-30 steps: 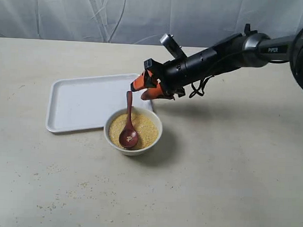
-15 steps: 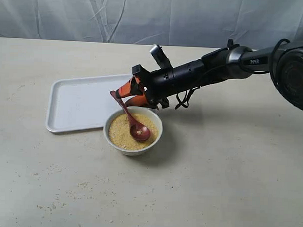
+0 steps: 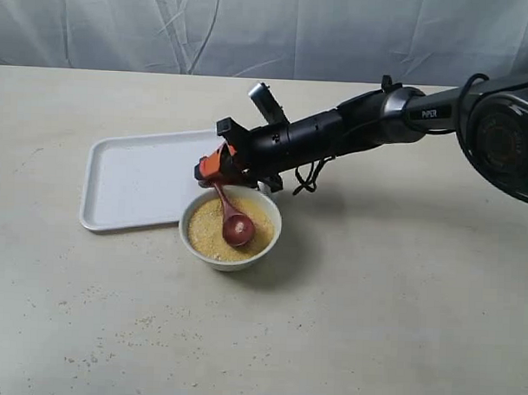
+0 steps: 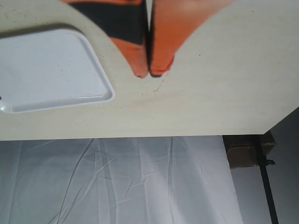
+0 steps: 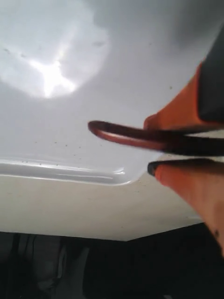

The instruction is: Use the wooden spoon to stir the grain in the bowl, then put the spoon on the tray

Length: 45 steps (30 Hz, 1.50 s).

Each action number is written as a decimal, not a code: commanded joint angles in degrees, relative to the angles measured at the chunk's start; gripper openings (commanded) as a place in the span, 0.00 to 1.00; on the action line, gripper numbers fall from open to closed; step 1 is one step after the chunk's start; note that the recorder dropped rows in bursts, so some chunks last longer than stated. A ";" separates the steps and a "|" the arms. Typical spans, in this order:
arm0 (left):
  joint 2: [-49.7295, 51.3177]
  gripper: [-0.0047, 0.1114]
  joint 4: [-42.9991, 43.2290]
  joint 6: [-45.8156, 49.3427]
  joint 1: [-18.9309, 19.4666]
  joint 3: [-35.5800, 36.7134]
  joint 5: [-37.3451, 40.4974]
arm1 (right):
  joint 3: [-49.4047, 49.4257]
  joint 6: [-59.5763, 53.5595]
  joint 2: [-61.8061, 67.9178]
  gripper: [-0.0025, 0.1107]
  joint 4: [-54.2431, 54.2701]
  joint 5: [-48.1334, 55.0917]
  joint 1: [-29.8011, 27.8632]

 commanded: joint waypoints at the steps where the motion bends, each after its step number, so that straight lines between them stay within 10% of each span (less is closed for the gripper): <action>1: -0.29 0.04 -0.20 -0.17 0.05 0.28 -0.21 | -0.42 -0.72 -0.19 0.02 4.34 0.39 -0.29; 15: -0.29 0.04 -0.20 -0.17 0.05 0.28 -0.21 | -0.30 -10.52 -5.93 0.01 11.50 0.07 -1.42; 27: -0.29 0.04 -0.20 -0.17 0.05 0.28 -0.31 | 21.90 -48.17 -26.81 0.01 15.69 -34.32 7.71; 45: -0.29 0.04 -0.20 -0.17 0.05 0.28 -0.31 | 21.92 -48.08 -25.98 0.01 15.69 -37.73 14.49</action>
